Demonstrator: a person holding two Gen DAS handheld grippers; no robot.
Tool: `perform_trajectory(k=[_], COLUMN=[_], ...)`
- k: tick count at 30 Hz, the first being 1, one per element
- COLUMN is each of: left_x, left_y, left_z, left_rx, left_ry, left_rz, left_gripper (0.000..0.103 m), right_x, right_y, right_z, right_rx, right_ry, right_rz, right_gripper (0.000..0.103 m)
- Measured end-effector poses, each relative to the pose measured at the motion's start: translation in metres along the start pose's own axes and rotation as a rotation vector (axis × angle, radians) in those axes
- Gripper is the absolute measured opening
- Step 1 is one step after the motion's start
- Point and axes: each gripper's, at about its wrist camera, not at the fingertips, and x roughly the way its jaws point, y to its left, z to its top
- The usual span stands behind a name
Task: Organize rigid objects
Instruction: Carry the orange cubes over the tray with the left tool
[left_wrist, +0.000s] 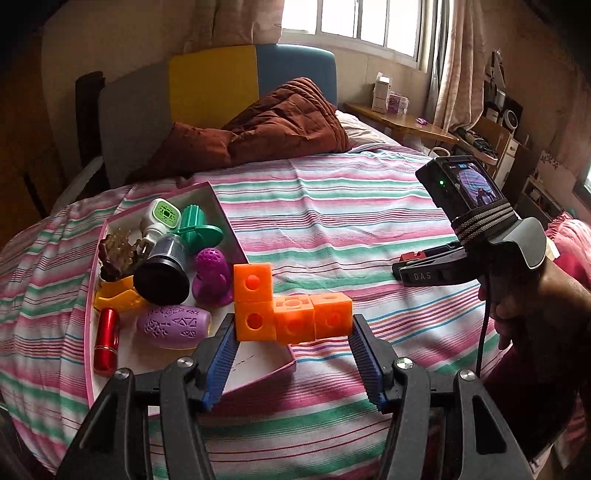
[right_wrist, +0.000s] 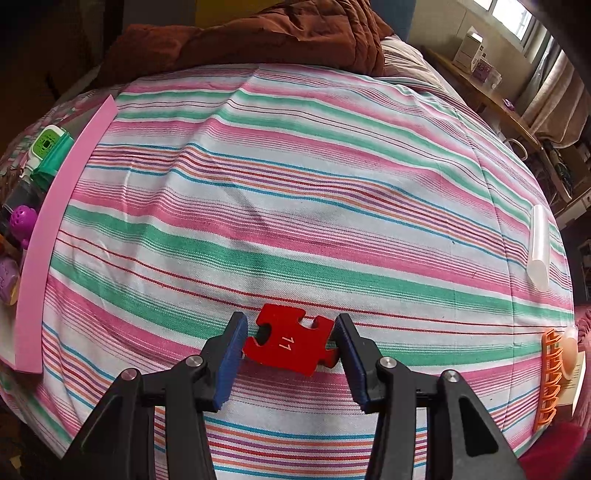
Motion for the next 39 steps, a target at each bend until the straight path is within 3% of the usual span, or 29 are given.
perform_trajectory(k=[8, 20, 25, 39], left_x=[-0.004, -0.024, -0.021, 0.006], left_y=[0.034, 0.141, 0.147, 0.133], left_z=[-0.005, -0.042, -0.056, -0.051], left_rx=[-0.100, -0.346, -0.366, -0.315], left_ry=[0.018, 0.033, 0.066, 0.124], left_rz=[0.008, 0.140, 0.128, 0.093], left_gripper=[0.060, 0.060, 0.060, 0.060], right_x=[-0.001, -0.002, -0.005, -0.006], right_y=[0.002, 0.008, 0.007, 0.011], right_z=[0.002, 0.002, 0.001, 0.001], right_rx=[-0.017, -0.055, -0.062, -0.072], right_ry=[-0.006, -0.019, -0.022, -0.027], right_rz=[-0.014, -0.046, -0.050, -0.061], right_gripper=[0.049, 0.049, 0.049, 0.049])
